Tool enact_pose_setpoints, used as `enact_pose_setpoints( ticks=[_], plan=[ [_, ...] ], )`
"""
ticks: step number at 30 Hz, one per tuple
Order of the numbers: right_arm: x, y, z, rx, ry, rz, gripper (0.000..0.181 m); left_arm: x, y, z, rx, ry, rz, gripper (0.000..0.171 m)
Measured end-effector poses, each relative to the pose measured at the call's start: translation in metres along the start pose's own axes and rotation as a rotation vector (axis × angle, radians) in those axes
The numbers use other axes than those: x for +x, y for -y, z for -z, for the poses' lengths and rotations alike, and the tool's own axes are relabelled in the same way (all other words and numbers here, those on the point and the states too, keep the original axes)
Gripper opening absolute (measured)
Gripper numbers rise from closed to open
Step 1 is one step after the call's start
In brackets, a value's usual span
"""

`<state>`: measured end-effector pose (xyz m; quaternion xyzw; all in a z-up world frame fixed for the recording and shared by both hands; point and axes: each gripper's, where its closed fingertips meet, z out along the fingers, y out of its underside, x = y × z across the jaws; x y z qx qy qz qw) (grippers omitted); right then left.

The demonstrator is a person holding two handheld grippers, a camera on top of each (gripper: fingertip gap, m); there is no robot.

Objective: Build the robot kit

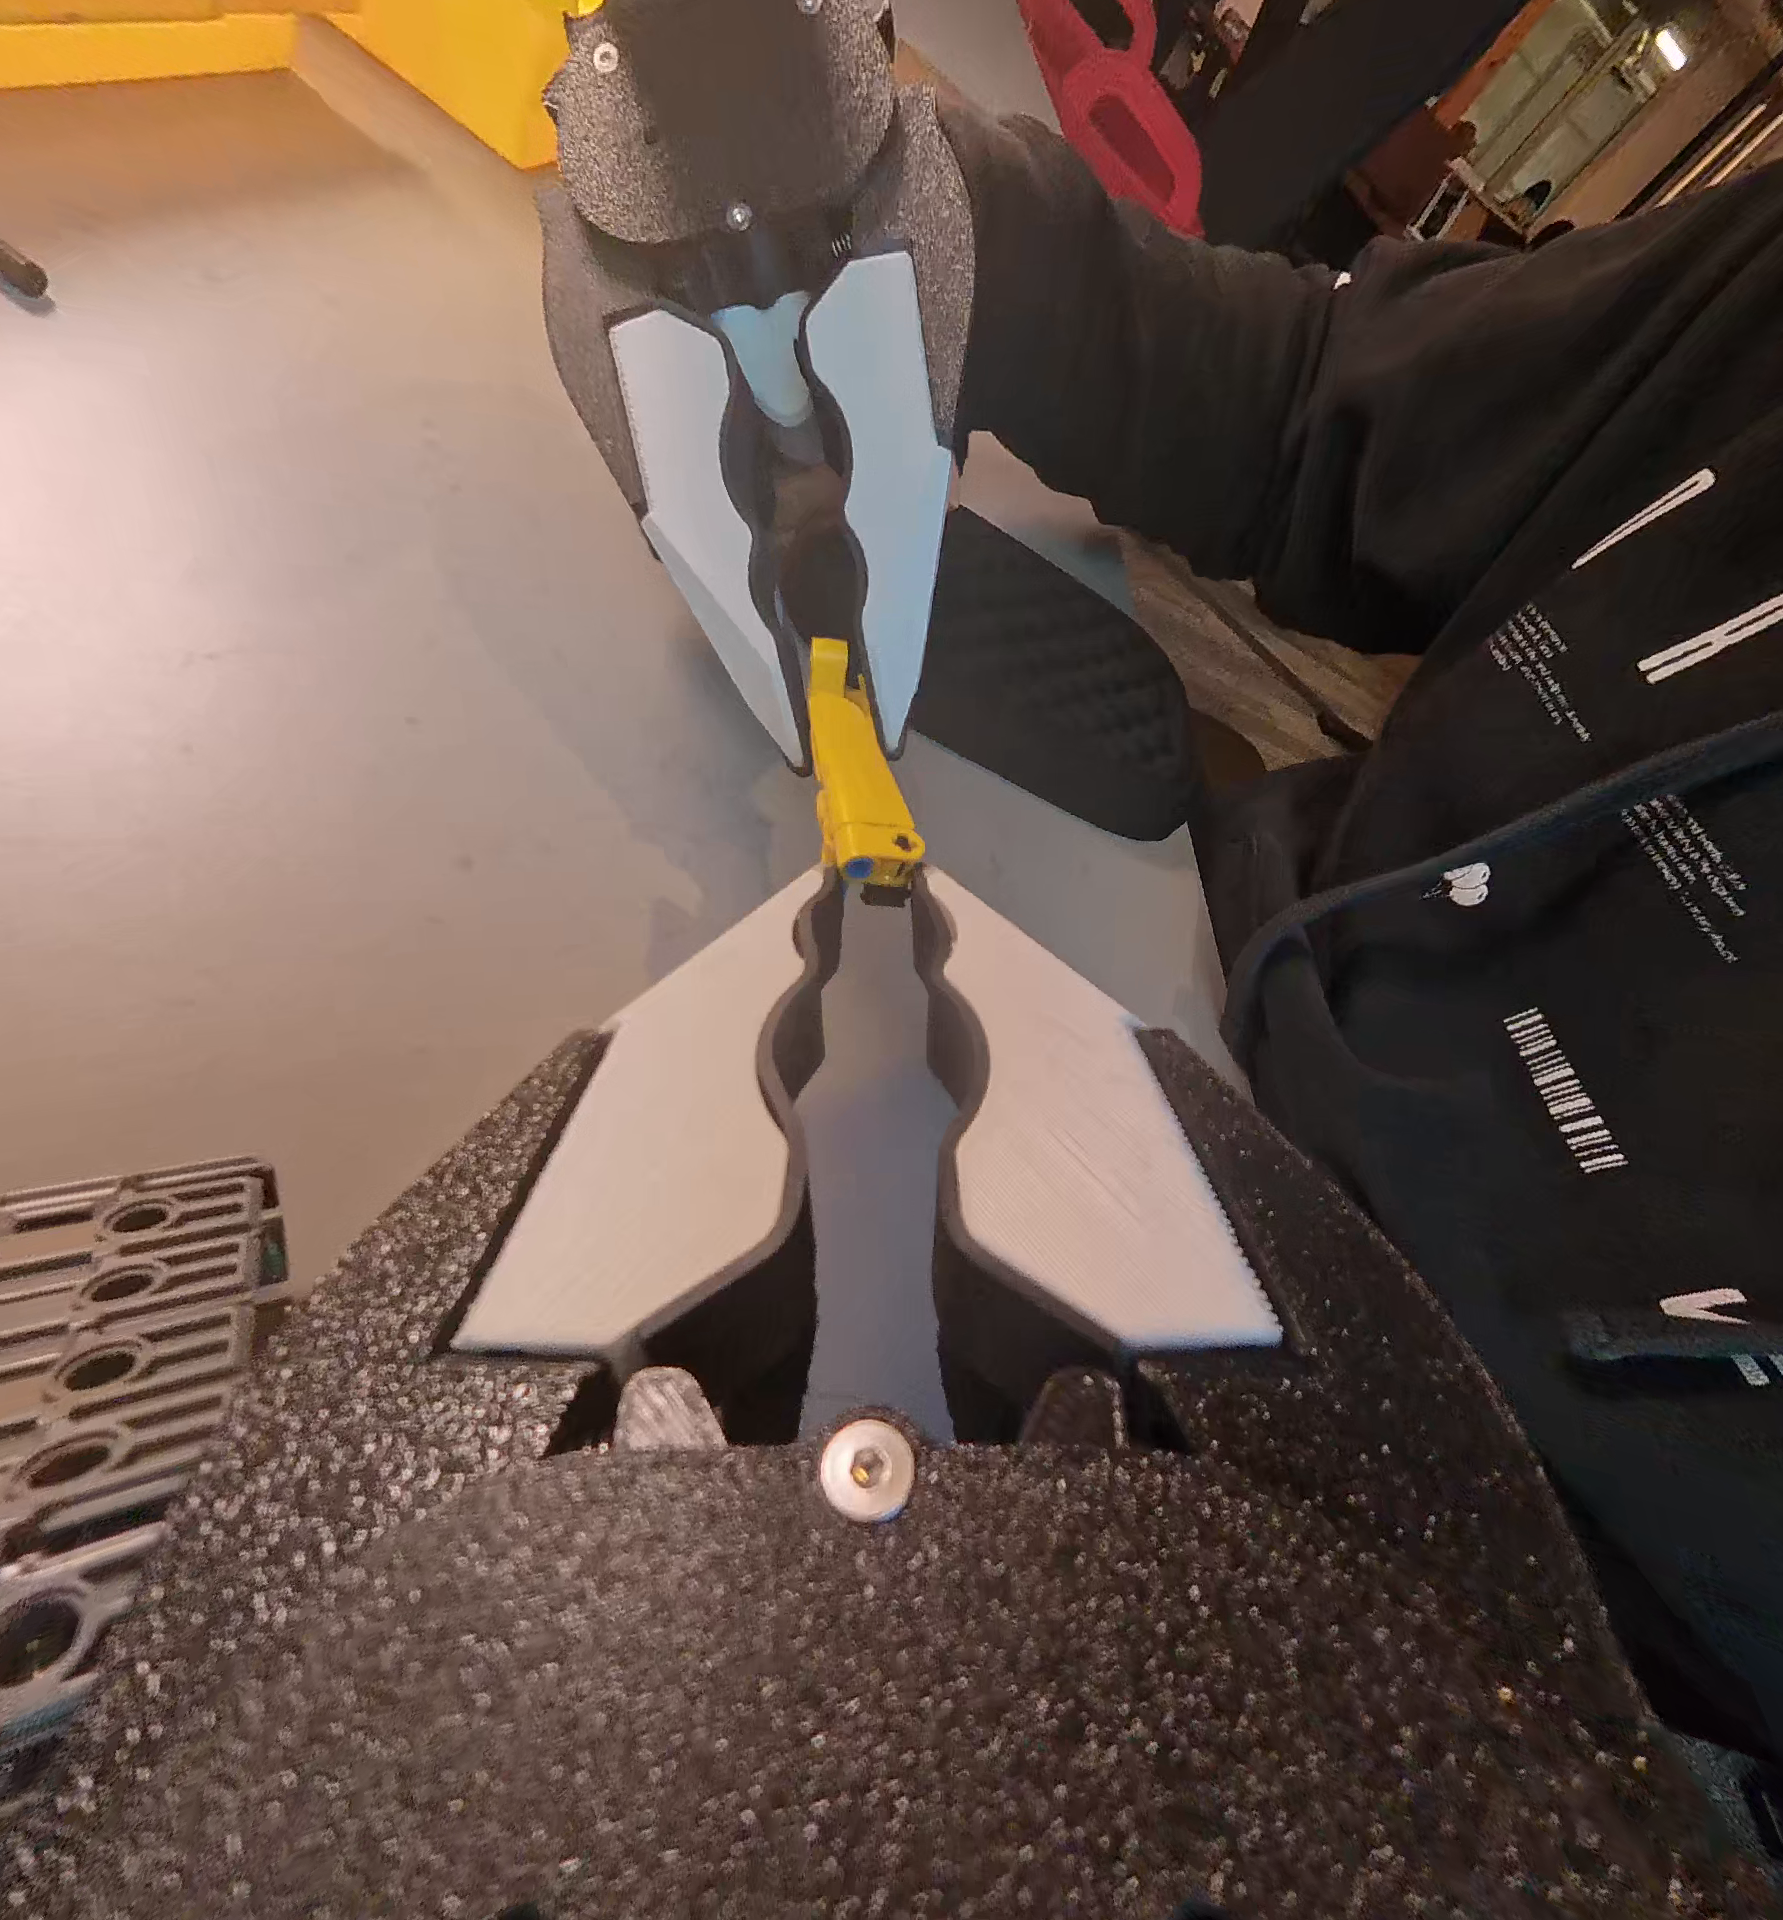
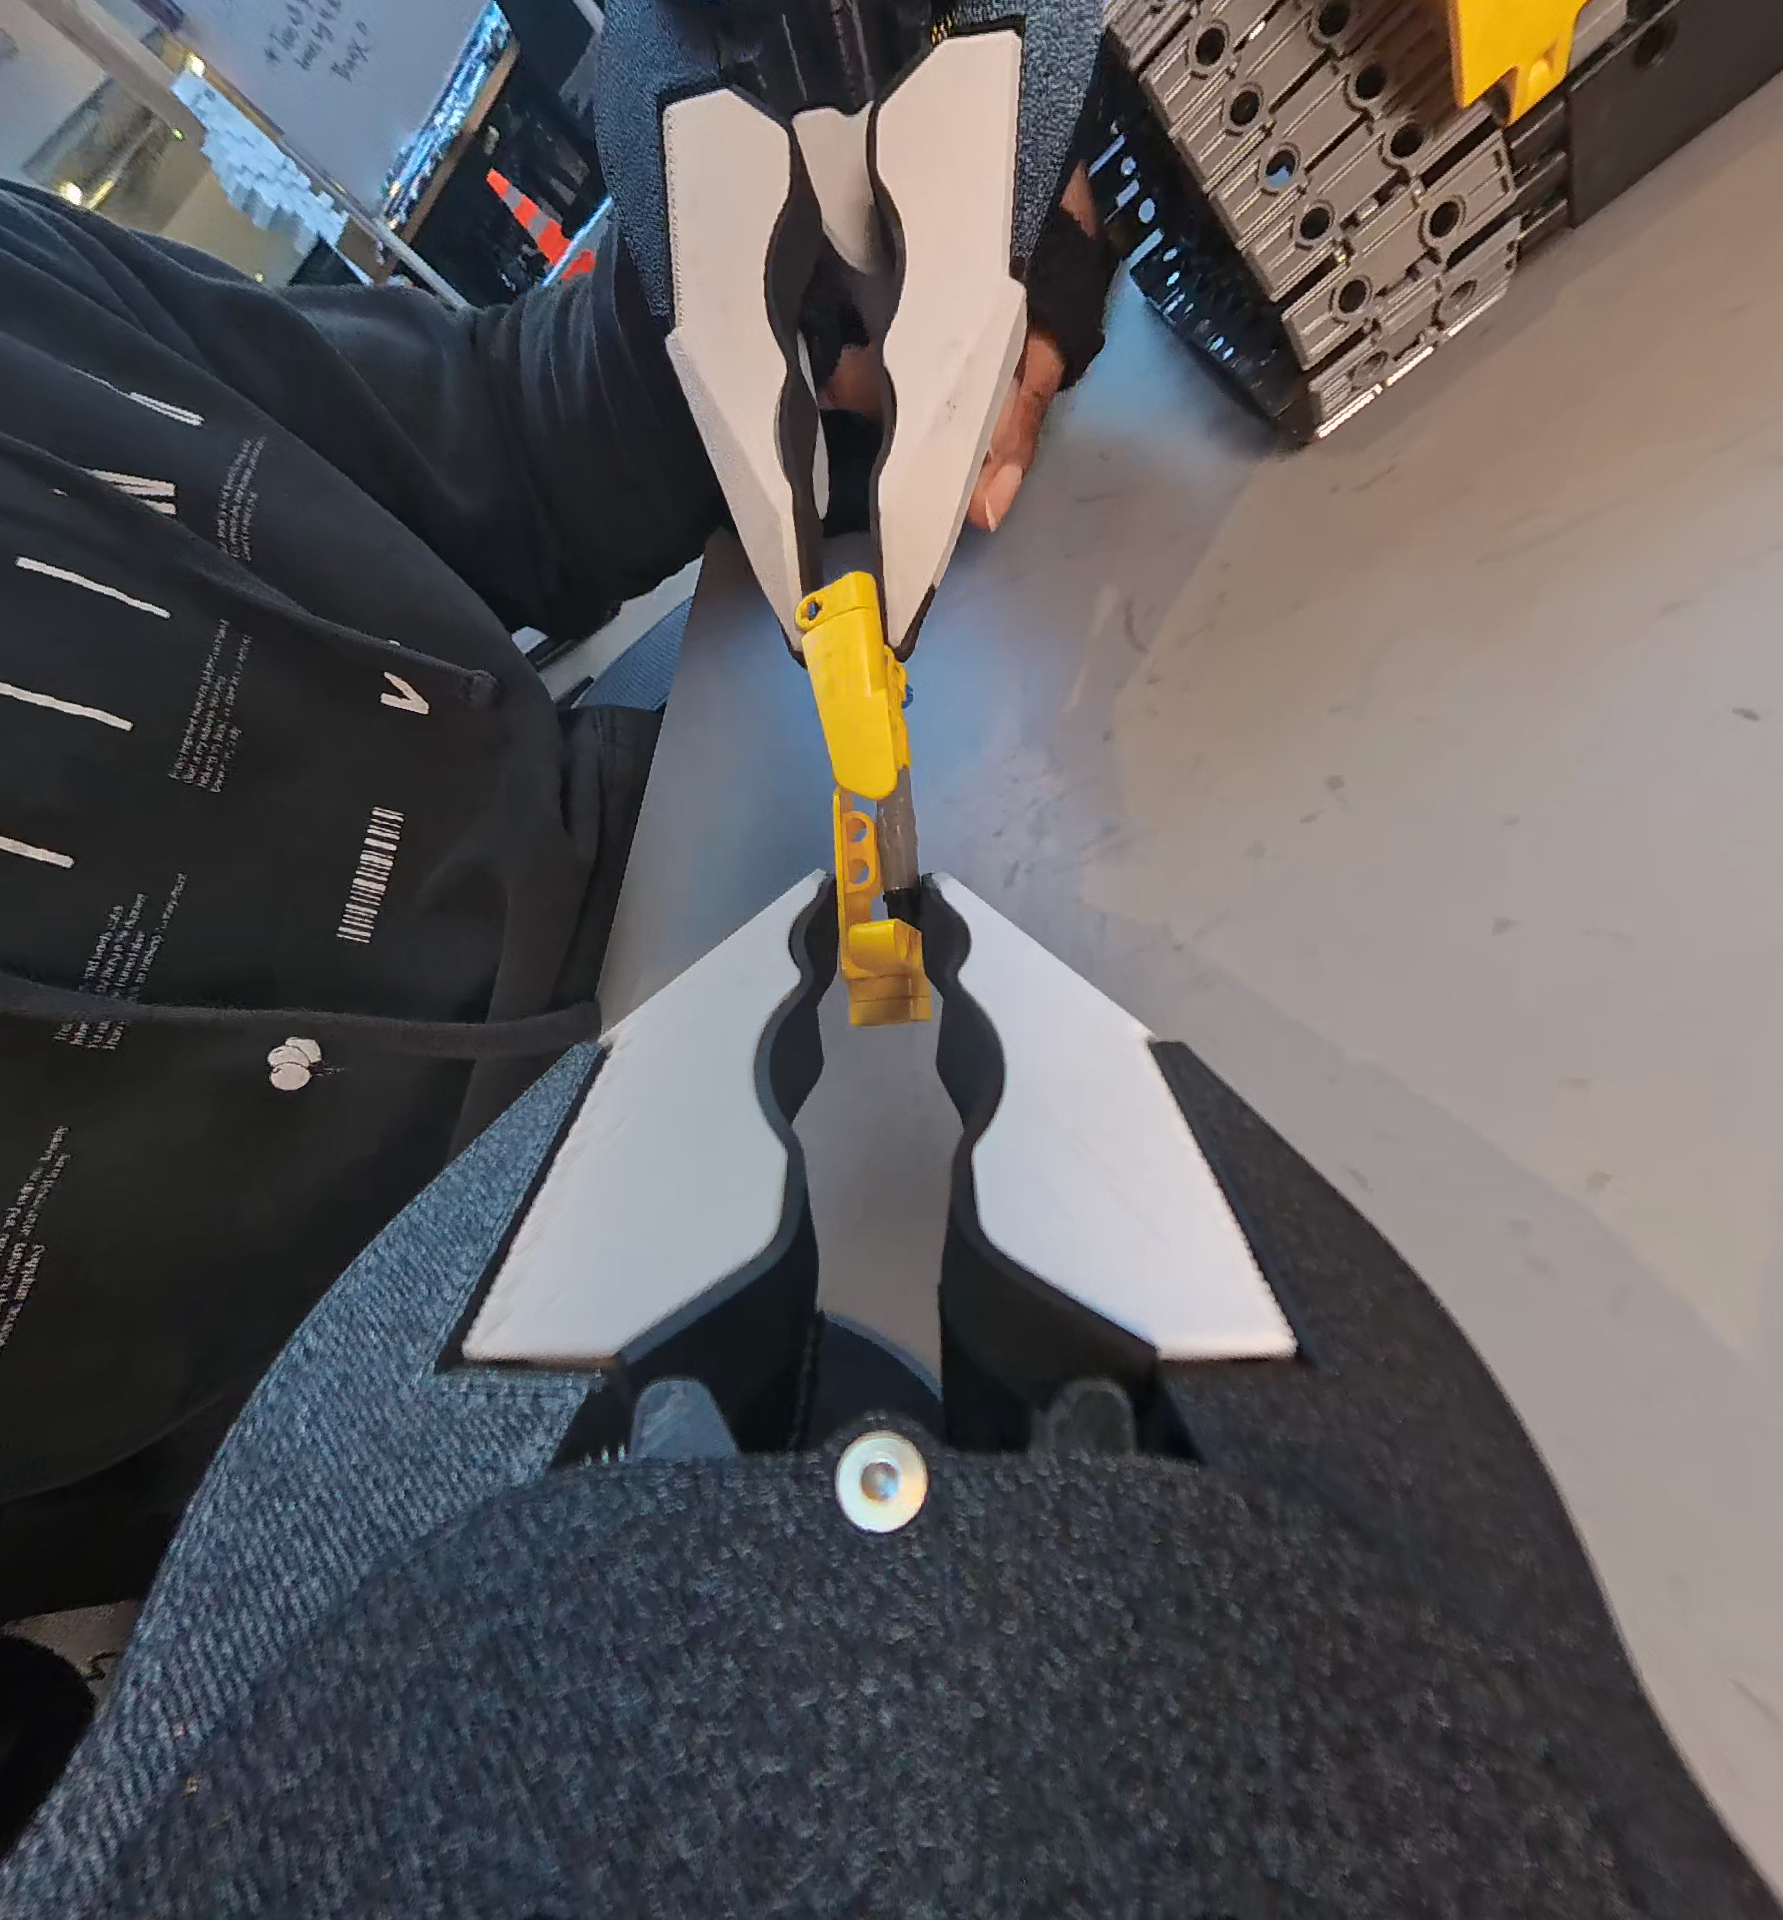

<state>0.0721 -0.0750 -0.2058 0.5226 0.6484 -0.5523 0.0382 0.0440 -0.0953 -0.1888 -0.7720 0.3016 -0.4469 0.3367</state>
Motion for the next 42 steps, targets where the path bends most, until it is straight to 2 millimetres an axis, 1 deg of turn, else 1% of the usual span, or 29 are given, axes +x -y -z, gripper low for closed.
enact_pose_setpoints(
  ticks=[2, 4, 6, 11, 13, 16, 21, 24, 27, 29, 34, 37, 40, 42],
  plan=[
    [0.003, -0.001, 0.0, -0.006, -0.018, -0.009, 0.016, -0.001, -0.001, -0.001, -0.012, 0.013, -0.009, 0.012],
    [0.006, -0.004, 0.001, -0.021, -0.031, -0.021, 0.016, 0.001, 0.0, -0.002, -0.016, 0.004, -0.029, 0.012],
    [0.005, -0.005, 0.0, -0.022, -0.024, -0.02, 0.016, -0.002, 0.0, -0.003, -0.024, 0.024, -0.029, 0.012],
    [0.004, -0.008, -0.002, -0.04, -0.03, -0.017, 0.016, -0.003, -0.003, -0.005, -0.041, 0.009, -0.013, 0.012],
    [0.008, -0.011, -0.002, -0.063, -0.057, -0.014, 0.016, -0.005, -0.007, -0.007, -0.069, 0.029, -0.025, 0.012],
    [0.015, -0.022, -0.004, -0.147, -0.133, 0.039, 0.015, -0.01, -0.018, -0.015, -0.152, 0.078, -0.061, 0.012],
    [0.023, -0.03, -0.003, -0.262, -0.272, 0.166, 0.015, -0.017, -0.035, -0.025, -0.275, 0.157, -0.148, 0.012],
    [0.026, -0.035, -0.003, -0.319, -0.334, 0.221, 0.015, -0.021, -0.039, -0.027, -0.31, 0.188, -0.18, 0.011],
    [0.027, -0.036, -0.003, -0.347, -0.367, 0.259, 0.016, -0.023, -0.044, -0.029, -0.342, 0.195, -0.19, 0.011],
    [0.027, -0.036, -0.004, -0.356, -0.371, 0.265, 0.016, -0.028, -0.046, -0.03, -0.363, 0.22, -0.197, 0.004],
    [0.027, -0.036, -0.004, -0.38, -0.392, 0.286, 0.016, -0.028, -0.046, -0.029, -0.37, 0.241, -0.233, 0.008],
    [0.027, -0.036, -0.004, -0.372, -0.39, 0.269, 0.016, -0.031, -0.045, -0.021, -0.378, 0.304, -0.257, 0.015],
    [0.027, -0.036, -0.004, -0.355, -0.377, 0.232, 0.016, -0.024, -0.034, -0.014, -0.318, 0.364, -0.301, 0.016],
    [0.027, -0.035, -0.004, -0.339, -0.354, 0.184, 0.015, -0.016, -0.029, -0.016, -0.284, 0.409, -0.372, 0.019]
  ],
)
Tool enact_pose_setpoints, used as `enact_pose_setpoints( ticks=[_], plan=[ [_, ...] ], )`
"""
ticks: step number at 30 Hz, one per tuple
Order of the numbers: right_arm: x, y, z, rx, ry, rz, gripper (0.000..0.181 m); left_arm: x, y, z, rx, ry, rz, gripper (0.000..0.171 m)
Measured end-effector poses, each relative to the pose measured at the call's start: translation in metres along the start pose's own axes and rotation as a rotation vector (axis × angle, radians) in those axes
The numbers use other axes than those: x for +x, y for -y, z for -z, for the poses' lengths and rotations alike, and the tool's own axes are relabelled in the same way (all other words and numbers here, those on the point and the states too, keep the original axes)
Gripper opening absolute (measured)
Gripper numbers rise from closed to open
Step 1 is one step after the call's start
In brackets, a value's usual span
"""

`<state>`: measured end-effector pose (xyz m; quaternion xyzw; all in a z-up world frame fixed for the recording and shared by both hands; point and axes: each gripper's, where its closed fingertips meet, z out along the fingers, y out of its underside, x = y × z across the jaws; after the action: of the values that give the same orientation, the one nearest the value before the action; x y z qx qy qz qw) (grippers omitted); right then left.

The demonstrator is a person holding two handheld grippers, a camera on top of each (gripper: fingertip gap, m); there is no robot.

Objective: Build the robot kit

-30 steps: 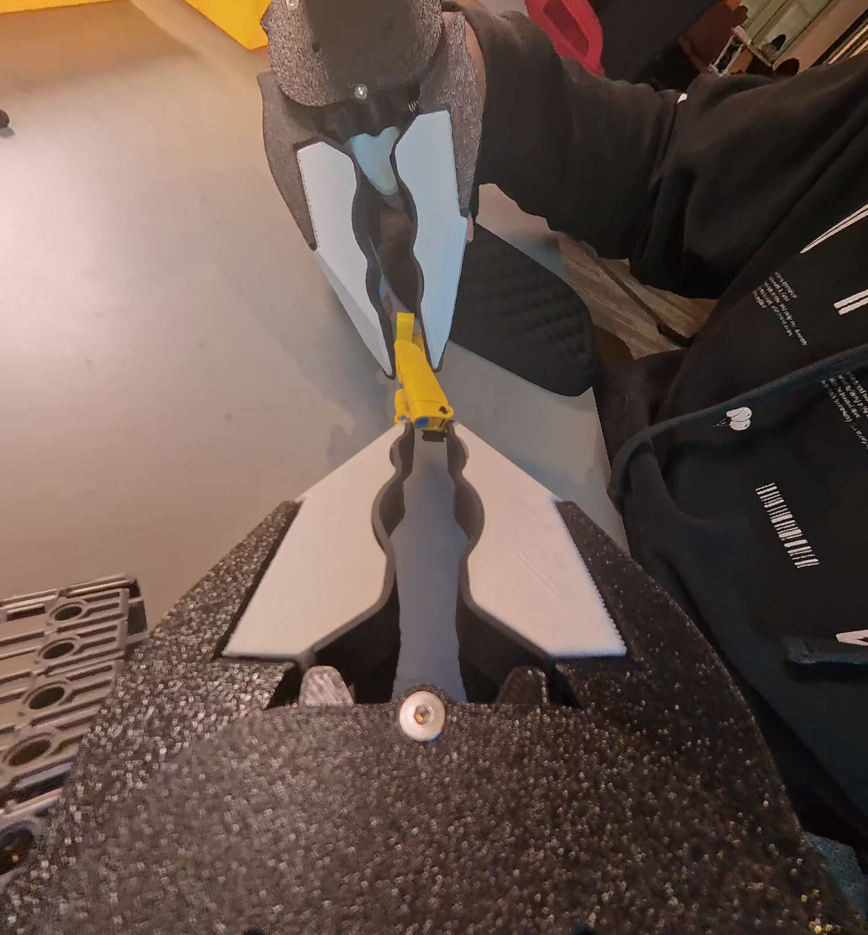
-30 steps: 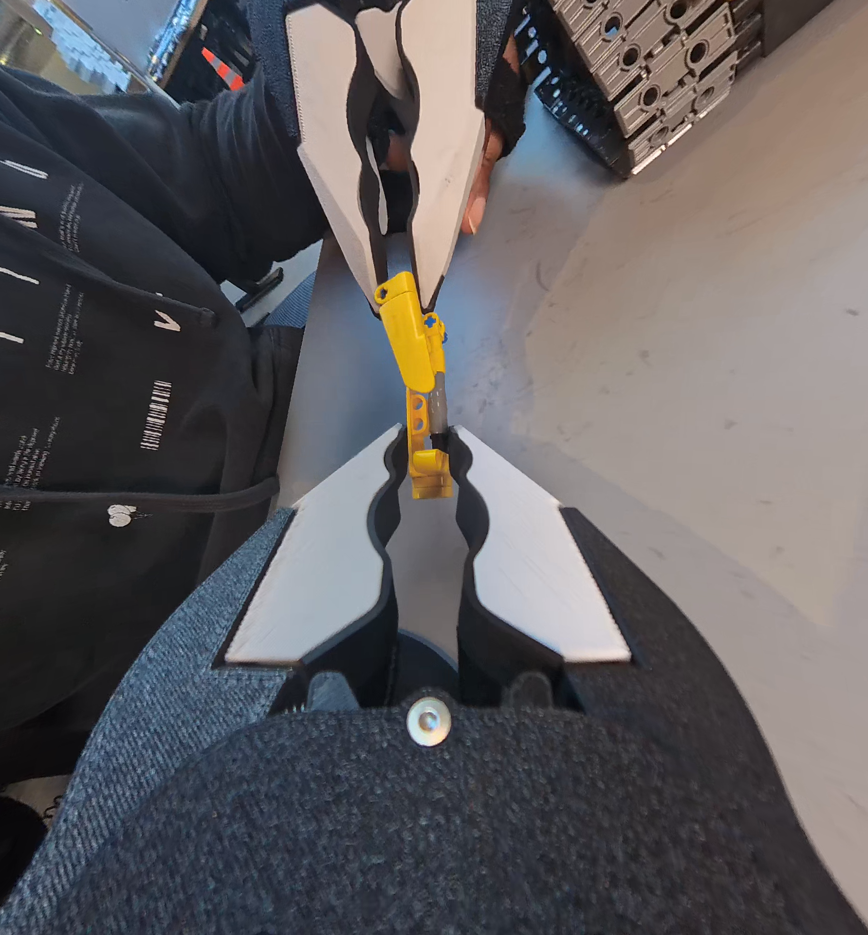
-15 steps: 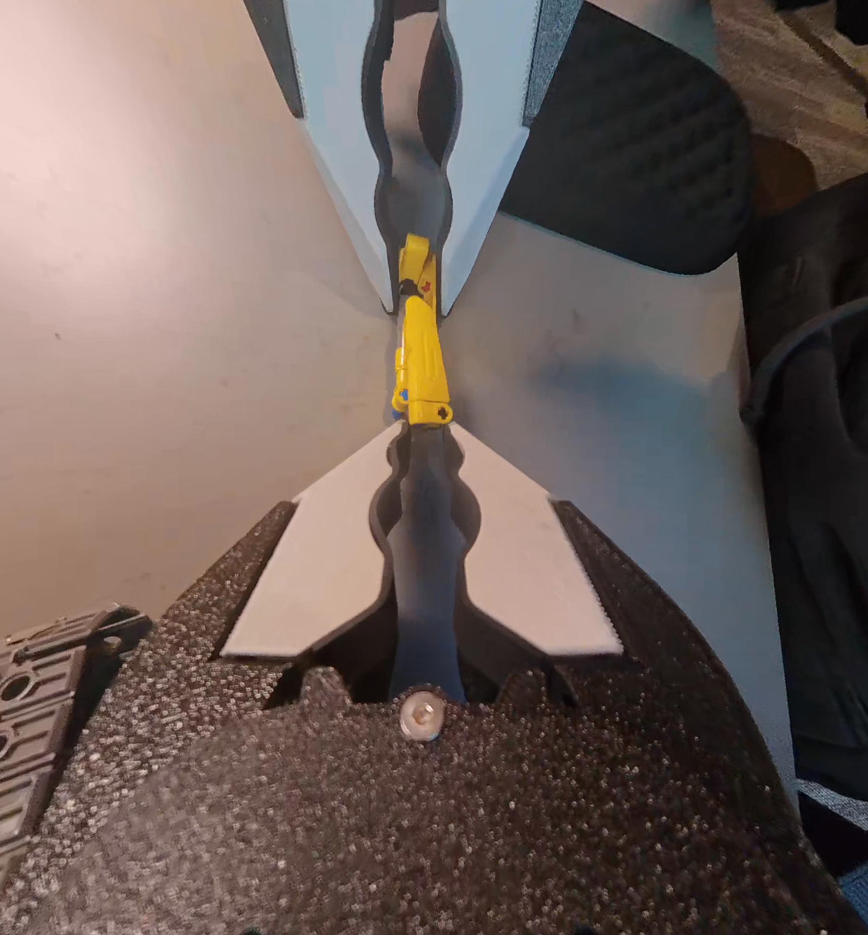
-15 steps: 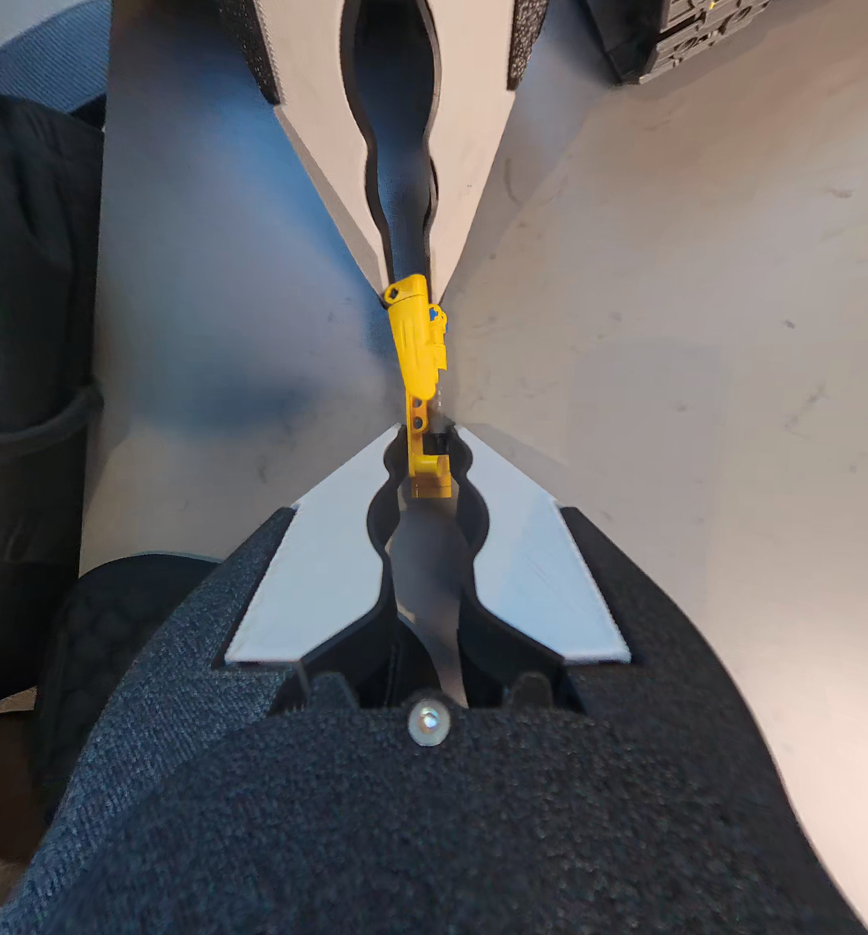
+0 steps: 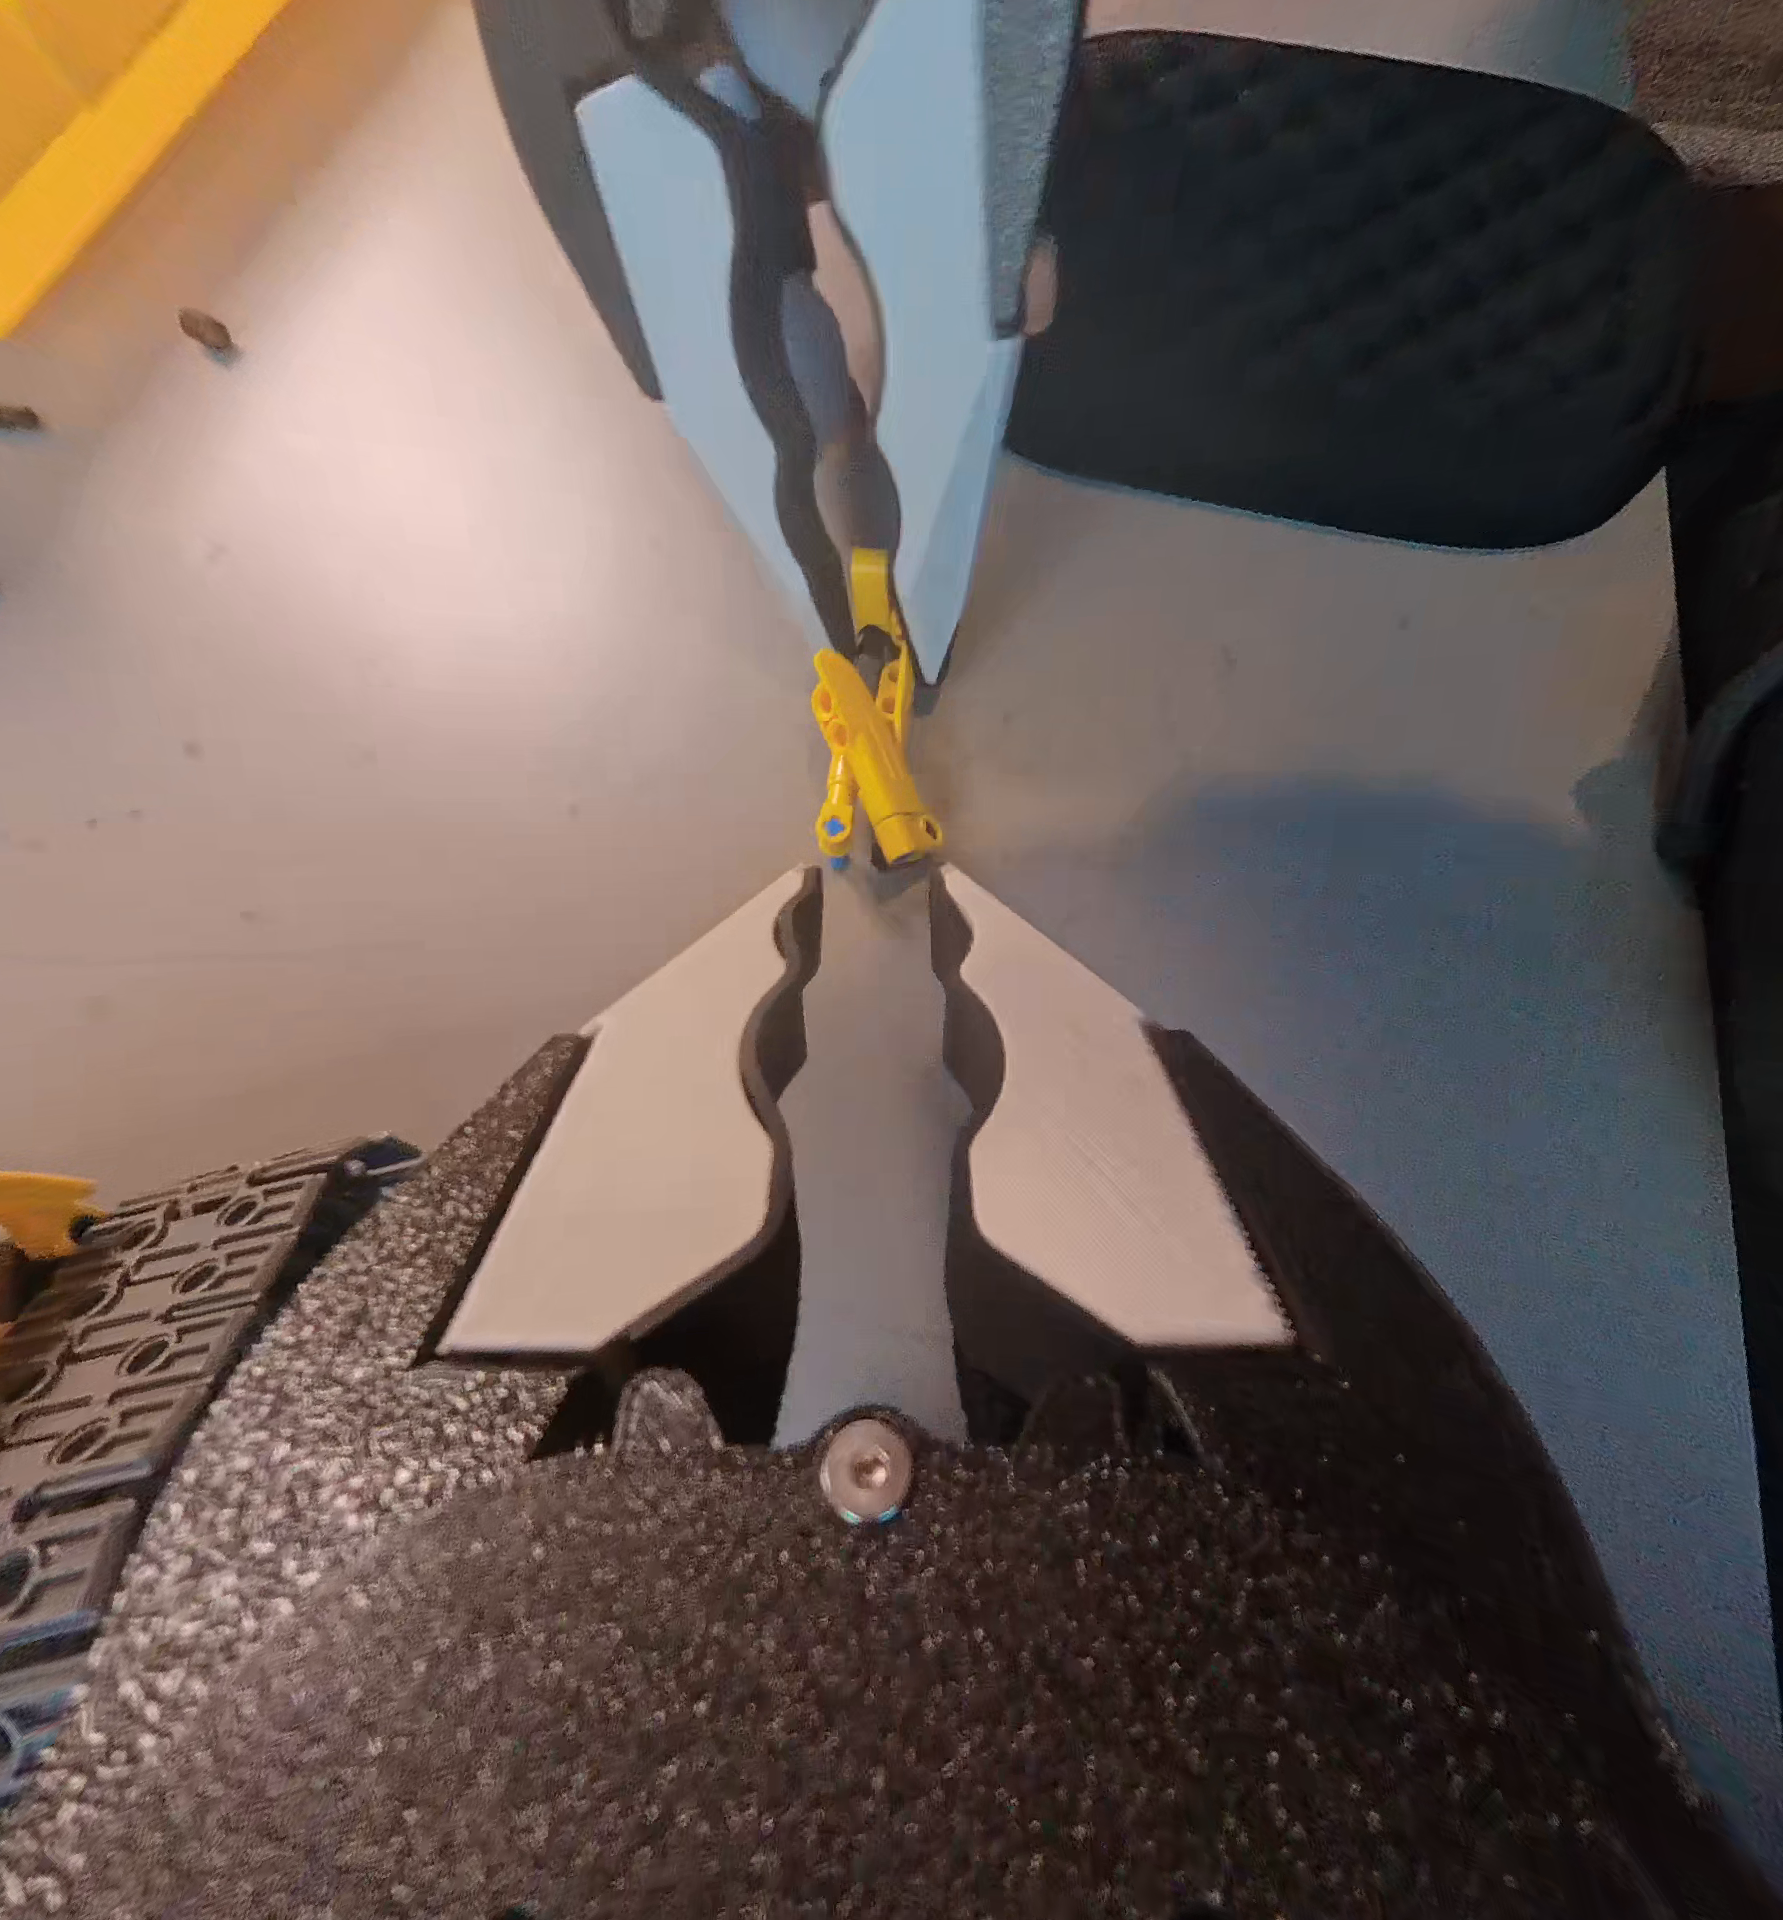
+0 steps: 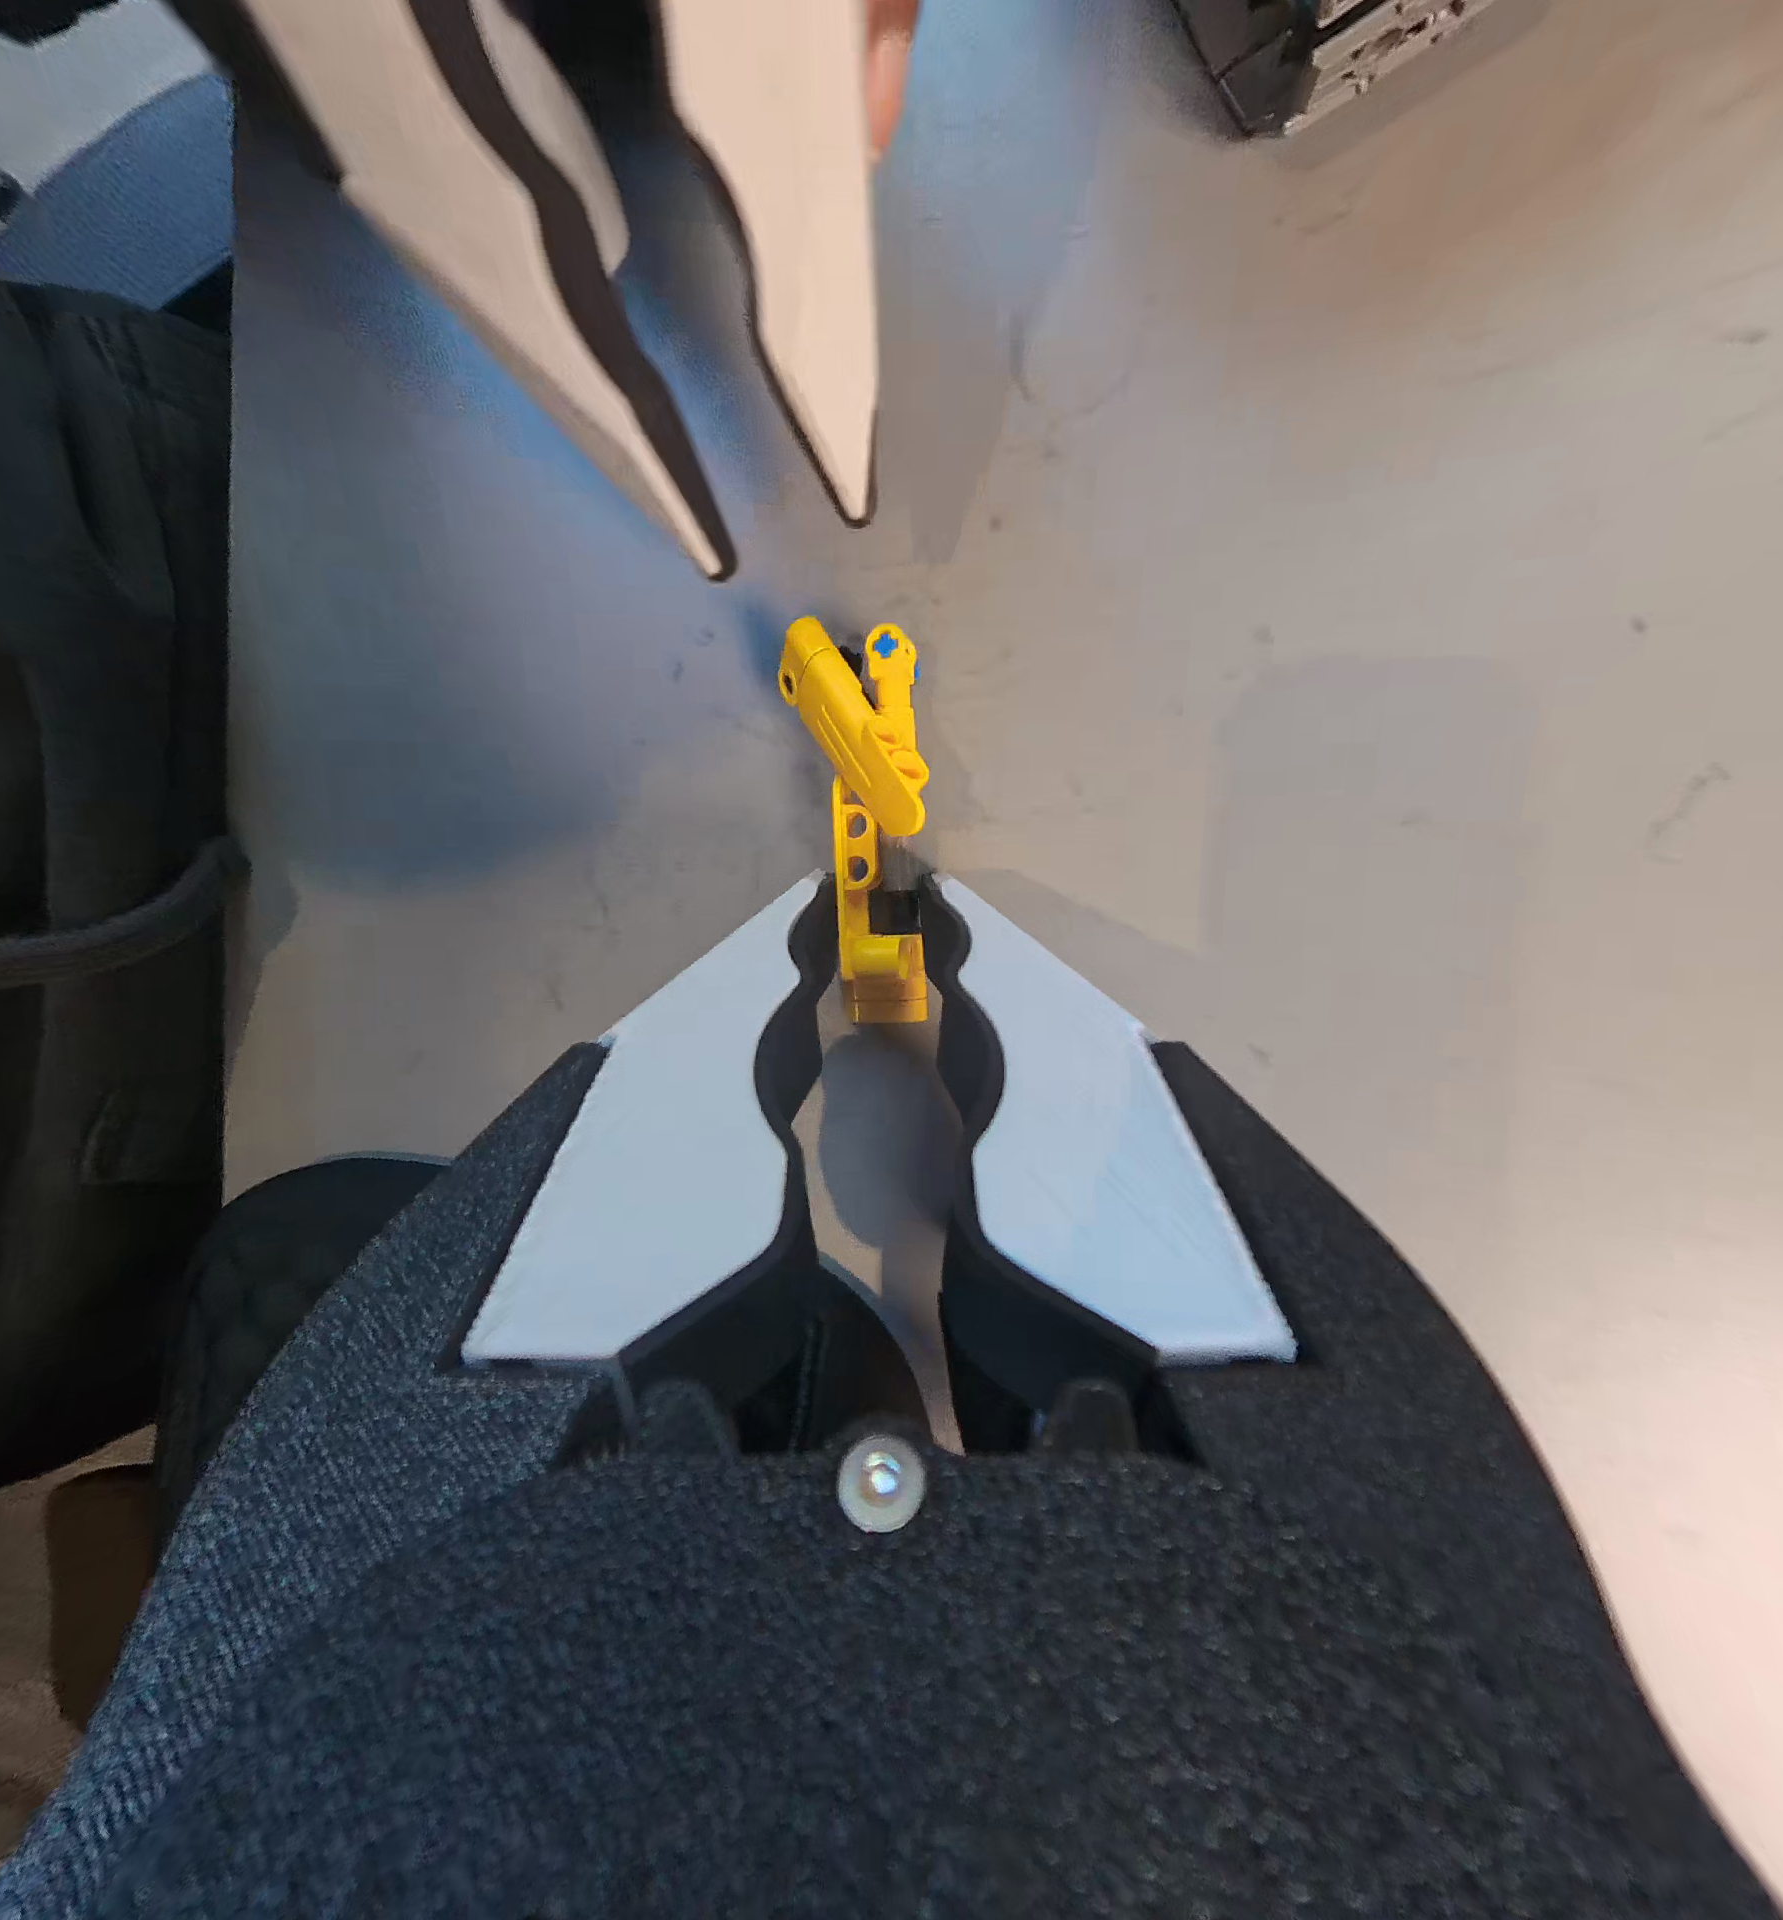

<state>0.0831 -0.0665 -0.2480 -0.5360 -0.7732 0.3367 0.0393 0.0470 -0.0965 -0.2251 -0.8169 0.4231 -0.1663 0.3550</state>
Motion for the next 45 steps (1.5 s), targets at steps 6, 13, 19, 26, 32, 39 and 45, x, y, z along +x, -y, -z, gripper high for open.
enact_pose_setpoints(
  ticks=[6, 13, 19, 26, 32, 39, 45],
  plan=[
    [0.0, 0.001, 0.001, 0.009, 0.084, -0.096, 0.015, 0.004, 0.001, -0.011, -0.012, 0.245, -0.141, 0.027],
    [0.0, 0.001, 0.001, 0.009, 0.09, -0.101, 0.015, -0.006, 0.0, -0.026, -0.086, 0.412, -0.247, 0.023],
    [0.0, 0.001, 0.001, 0.005, 0.108, -0.065, 0.015, -0.008, 0.0, -0.023, -0.116, 0.29, -0.248, 0.015],
    [-0.001, 0.0, 0.001, -0.008, 0.125, -0.024, 0.015, -0.001, 0.006, -0.023, -0.016, -0.064, 0.003, 0.014],
    [-0.002, -0.001, 0.002, -0.012, 0.173, -0.031, 0.015, -0.001, 0.007, -0.023, 0.01, -0.205, 0.109, 0.015],
    [-0.002, 0.0, 0.002, -0.027, 0.21, -0.059, 0.015, -0.002, 0.007, -0.024, 0.024, -0.215, 0.132, 0.015],
    [-0.002, 0.0, 0.002, -0.025, 0.229, -0.037, 0.015, -0.001, 0.008, -0.025, 0.017, -0.28, 0.209, 0.015]
  ],
)
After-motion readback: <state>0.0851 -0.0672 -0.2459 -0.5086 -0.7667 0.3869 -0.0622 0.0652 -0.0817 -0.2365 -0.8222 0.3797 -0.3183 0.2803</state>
